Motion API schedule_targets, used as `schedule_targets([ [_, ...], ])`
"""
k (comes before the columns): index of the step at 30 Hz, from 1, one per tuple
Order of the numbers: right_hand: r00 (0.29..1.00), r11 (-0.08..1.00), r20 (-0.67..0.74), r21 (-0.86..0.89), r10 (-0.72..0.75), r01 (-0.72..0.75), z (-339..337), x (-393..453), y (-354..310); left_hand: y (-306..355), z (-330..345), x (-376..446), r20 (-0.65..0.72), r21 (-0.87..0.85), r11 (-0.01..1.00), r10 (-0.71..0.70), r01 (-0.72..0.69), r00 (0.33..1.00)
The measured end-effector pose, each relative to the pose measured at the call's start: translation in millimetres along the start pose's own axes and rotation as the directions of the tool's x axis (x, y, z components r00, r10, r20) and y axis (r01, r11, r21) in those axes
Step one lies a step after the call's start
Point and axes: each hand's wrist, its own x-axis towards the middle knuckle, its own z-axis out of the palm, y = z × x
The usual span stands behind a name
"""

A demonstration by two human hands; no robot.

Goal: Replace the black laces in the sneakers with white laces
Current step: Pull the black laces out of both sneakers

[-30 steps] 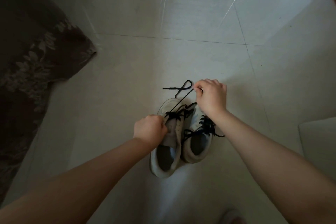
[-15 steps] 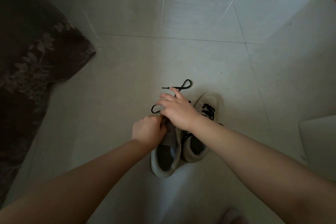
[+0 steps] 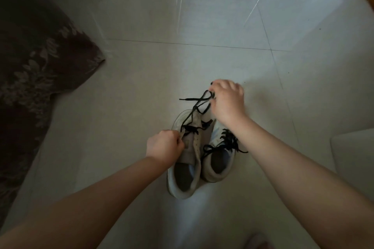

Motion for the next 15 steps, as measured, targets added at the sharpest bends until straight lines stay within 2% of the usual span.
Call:
schedule_targets([
  [2, 0.971, 0.972, 0.066, 0.052, -0.231, 0.228, 9.8, -12.4, -11.8, 1.4, -0.5, 0.0, 0.002, 0.000, 1.000, -0.002, 0.002, 1.000],
  [4, 0.888, 0.905, 0.173, 0.101, -0.426, 0.414, 16.9, -22.1, -25.0, 2.4, -1.3, 0.3, 0.008, -0.006, 1.000, -0.006, 0.006, 1.000],
  [6, 0.813, 0.865, 0.309, 0.082, -0.494, 0.495, 24.3, -24.9, -33.7, 3.1, -2.4, -0.1, 0.015, -0.003, 1.000, -0.012, 0.012, 1.000],
  [8, 0.788, 0.851, 0.353, 0.054, -0.505, 0.522, 29.2, -24.0, -36.2, 3.0, -3.4, -0.8, 0.015, 0.002, 1.000, -0.015, 0.015, 1.000],
  [12, 0.809, 0.828, 0.185, 0.057, -0.557, 0.557, 37.9, -23.2, -36.3, 1.5, -3.5, -0.5, 0.032, -0.001, 1.000, -0.019, 0.019, 0.999],
  [14, 0.890, 0.894, 0.091, 0.075, -0.447, 0.441, 31.2, -16.9, -39.4, 1.3, -4.1, -0.2, 0.044, 0.001, 1.000, -0.009, 0.009, 0.999],
  [15, 0.936, 0.931, -0.006, 0.107, -0.351, 0.350, 22.8, -9.7, -39.1, 1.3, -4.6, -0.3, 0.050, 0.005, 1.000, -0.006, 0.006, 0.999],
])
